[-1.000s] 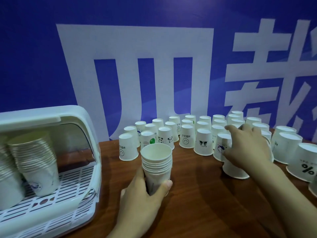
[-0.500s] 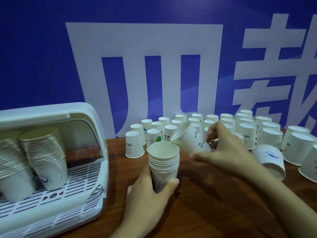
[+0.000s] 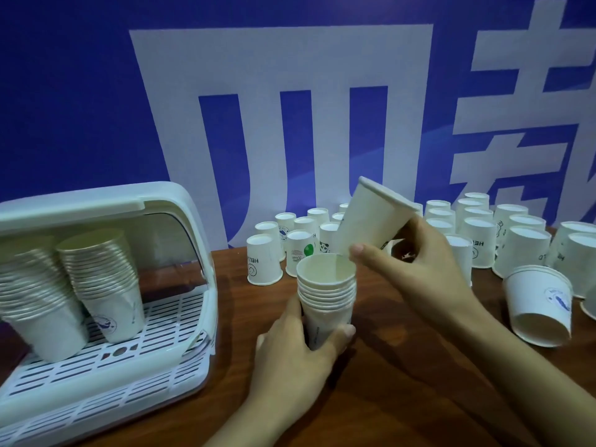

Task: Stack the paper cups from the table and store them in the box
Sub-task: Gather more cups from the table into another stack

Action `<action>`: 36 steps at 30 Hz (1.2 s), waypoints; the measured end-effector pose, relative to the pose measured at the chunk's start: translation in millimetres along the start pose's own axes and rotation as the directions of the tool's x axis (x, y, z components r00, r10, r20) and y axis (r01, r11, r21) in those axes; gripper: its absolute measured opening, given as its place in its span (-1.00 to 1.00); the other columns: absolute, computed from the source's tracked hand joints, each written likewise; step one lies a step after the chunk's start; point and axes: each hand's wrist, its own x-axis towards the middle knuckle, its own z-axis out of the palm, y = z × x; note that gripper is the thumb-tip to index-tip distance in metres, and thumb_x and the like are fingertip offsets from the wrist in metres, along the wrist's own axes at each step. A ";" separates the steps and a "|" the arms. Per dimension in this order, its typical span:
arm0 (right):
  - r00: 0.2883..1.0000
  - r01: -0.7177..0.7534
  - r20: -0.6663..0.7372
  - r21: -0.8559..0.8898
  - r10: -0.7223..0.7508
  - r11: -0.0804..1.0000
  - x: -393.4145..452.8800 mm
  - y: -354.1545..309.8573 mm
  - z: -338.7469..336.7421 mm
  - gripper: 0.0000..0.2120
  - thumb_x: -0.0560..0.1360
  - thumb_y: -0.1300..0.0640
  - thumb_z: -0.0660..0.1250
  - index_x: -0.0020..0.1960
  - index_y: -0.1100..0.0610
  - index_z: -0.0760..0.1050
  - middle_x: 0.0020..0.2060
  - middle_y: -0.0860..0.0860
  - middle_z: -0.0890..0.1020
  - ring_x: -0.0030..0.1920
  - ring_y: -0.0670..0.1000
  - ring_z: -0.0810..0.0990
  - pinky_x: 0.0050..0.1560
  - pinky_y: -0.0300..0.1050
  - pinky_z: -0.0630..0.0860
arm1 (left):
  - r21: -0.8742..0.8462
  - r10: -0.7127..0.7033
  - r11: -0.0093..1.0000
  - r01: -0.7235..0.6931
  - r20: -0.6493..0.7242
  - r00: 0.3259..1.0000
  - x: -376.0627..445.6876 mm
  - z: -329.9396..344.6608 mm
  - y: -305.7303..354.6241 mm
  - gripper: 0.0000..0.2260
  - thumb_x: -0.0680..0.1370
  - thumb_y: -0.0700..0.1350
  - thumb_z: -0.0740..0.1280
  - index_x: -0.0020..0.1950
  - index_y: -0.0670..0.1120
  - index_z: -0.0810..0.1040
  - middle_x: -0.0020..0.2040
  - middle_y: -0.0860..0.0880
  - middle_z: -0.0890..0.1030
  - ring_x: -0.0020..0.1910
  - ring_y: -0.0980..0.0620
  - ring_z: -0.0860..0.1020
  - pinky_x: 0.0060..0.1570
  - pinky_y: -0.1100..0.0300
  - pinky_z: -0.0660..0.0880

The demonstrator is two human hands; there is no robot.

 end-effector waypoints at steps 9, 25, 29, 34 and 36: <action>0.987 0.005 0.163 0.022 -0.008 1.000 -11.2 1.1 23.1 -0.71 0.42 -0.02 0.59 0.09 -0.03 0.64 -0.39 -0.29 0.58 -0.37 -0.16 0.47 -0.28 -0.27 0.44 | -0.032 0.023 0.999 -0.022 0.012 1.000 -0.4 2.9 -1.5 -0.55 0.29 0.47 0.27 0.15 0.48 0.32 0.12 0.34 0.64 0.23 0.19 0.58 0.34 -0.09 0.46; 0.986 0.025 0.164 -0.186 0.006 0.982 -4.7 16.9 20.5 -0.43 0.27 -0.48 0.24 0.09 -0.17 0.66 0.07 -0.21 0.57 0.26 -0.12 0.47 0.16 -0.20 0.36 | -0.047 0.044 0.998 -0.044 0.007 0.999 2.1 5.6 -7.3 -0.46 0.31 0.50 0.30 0.25 0.42 0.34 0.19 0.32 0.65 0.28 0.16 0.59 0.38 -0.08 0.45; 0.972 0.100 0.233 -0.337 -0.020 0.936 -3.9 2.6 -4.4 -0.29 0.32 -0.53 0.18 0.26 -0.12 0.61 0.16 -0.17 0.54 0.23 -0.18 0.48 0.25 -0.19 0.40 | -0.061 0.036 0.998 -0.035 0.023 0.999 2.9 3.3 -5.8 -0.47 0.30 0.51 0.30 0.22 0.42 0.35 0.15 0.35 0.63 0.28 0.14 0.59 0.39 -0.10 0.45; 0.990 -0.100 -0.138 -0.825 -0.027 0.557 -15.1 20.5 -76.6 -0.31 0.44 -0.32 0.34 0.42 0.07 0.46 0.33 0.15 0.54 0.37 0.28 0.40 0.32 0.21 0.34 | -0.098 0.039 0.995 -0.035 0.038 0.999 -0.8 3.2 -7.1 -0.36 0.28 0.50 0.37 0.27 0.24 0.50 0.13 0.29 0.68 0.20 0.15 0.64 0.31 -0.06 0.53; 0.955 -0.284 -0.226 -0.885 0.192 0.370 -24.9 37.5 -93.9 -0.26 0.48 -0.35 0.29 0.50 0.07 0.34 0.47 0.22 0.38 0.46 0.37 0.25 0.37 0.32 0.31 | -0.097 0.033 0.995 -0.028 0.055 0.998 -1.6 4.0 -5.8 -0.35 0.27 0.51 0.36 0.27 0.26 0.49 0.12 0.30 0.67 0.18 0.17 0.63 0.28 -0.03 0.56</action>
